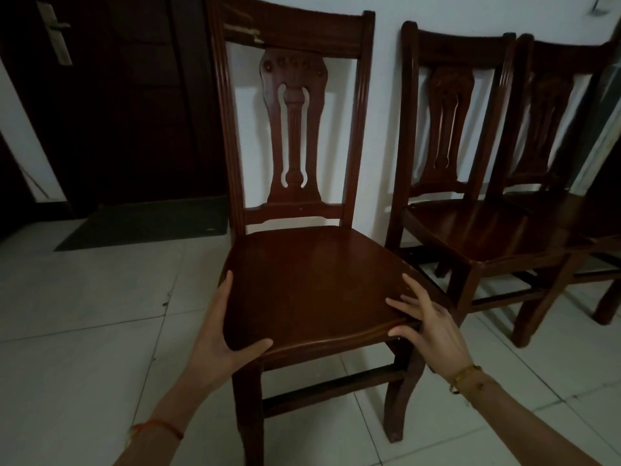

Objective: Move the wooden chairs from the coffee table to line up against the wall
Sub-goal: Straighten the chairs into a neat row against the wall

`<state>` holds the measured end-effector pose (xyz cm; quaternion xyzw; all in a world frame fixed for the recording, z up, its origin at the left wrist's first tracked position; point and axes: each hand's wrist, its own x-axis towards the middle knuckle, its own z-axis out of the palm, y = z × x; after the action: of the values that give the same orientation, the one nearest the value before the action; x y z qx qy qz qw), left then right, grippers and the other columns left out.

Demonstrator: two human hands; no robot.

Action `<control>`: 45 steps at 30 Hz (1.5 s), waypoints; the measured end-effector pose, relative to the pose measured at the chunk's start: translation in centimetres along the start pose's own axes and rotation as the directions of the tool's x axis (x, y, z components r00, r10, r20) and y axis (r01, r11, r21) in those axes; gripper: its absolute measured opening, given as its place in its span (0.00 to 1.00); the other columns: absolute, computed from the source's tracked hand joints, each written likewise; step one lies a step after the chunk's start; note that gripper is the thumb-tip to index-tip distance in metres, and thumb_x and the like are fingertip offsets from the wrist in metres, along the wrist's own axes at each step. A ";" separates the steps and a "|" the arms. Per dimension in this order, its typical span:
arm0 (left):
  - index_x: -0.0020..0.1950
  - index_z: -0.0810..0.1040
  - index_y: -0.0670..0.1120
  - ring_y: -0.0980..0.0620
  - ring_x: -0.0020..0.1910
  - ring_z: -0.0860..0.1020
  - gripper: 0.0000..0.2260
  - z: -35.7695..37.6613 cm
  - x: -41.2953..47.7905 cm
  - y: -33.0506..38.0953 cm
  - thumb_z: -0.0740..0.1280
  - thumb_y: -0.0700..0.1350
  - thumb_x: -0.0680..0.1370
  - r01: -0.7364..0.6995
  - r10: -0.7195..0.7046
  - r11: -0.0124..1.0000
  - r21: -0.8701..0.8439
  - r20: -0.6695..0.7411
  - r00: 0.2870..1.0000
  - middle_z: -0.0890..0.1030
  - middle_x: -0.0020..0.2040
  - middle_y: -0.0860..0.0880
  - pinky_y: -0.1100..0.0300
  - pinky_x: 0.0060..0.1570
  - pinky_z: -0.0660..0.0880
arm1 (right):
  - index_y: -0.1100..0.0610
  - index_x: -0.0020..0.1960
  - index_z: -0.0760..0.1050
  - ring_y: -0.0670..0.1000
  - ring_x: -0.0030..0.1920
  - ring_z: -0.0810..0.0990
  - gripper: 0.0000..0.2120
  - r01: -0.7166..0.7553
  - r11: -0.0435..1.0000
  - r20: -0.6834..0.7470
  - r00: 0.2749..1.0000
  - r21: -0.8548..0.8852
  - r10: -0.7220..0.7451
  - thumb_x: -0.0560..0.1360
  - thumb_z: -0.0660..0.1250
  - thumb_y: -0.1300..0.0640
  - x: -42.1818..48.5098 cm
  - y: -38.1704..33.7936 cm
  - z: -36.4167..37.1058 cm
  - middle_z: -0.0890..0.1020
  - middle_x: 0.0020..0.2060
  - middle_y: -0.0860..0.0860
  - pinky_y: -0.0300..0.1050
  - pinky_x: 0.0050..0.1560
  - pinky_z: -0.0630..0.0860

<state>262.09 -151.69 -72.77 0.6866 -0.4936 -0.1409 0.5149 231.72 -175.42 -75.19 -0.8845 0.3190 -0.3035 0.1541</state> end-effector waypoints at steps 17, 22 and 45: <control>0.76 0.39 0.70 0.62 0.75 0.55 0.60 5.1 11.3 -2.8 0.81 0.57 0.60 -0.043 0.044 0.999 -0.028 0.022 0.999 0.51 0.77 0.65 0.48 0.73 0.60 | 0.47 0.78 0.48 0.46 0.44 0.85 0.44 -0.139 0.972 -0.142 0.983 -0.188 0.113 0.70 0.60 0.32 8.0 5.4 -1.6 0.82 0.57 0.38 0.44 0.32 0.80; 0.76 0.39 0.71 0.60 0.76 0.54 0.60 5.1 11.3 -3.1 0.80 0.59 0.60 -0.045 0.047 0.998 -0.035 0.033 0.998 0.50 0.76 0.70 0.47 0.73 0.60 | 0.46 0.78 0.50 0.46 0.40 0.85 0.43 -0.138 0.957 -0.164 0.982 -0.257 0.097 0.70 0.60 0.32 7.9 5.2 -1.4 0.83 0.55 0.36 0.41 0.26 0.78; 0.76 0.46 0.69 0.61 0.72 0.57 0.49 -2.2 16.1 13.5 0.75 0.64 0.66 0.005 -0.005 0.999 0.046 0.005 1.000 0.53 0.74 0.67 0.49 0.71 0.59 | 0.46 0.76 0.59 0.40 0.61 0.77 0.40 -0.241 0.963 0.057 0.970 0.117 0.236 0.69 0.69 0.37 13.4 -6.2 -17.1 0.73 0.69 0.41 0.39 0.63 0.75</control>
<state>264.08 -163.49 -55.34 0.6992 -0.4963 -0.1324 0.4972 232.02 -180.98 -53.29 -0.8348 0.4005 -0.2829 0.2504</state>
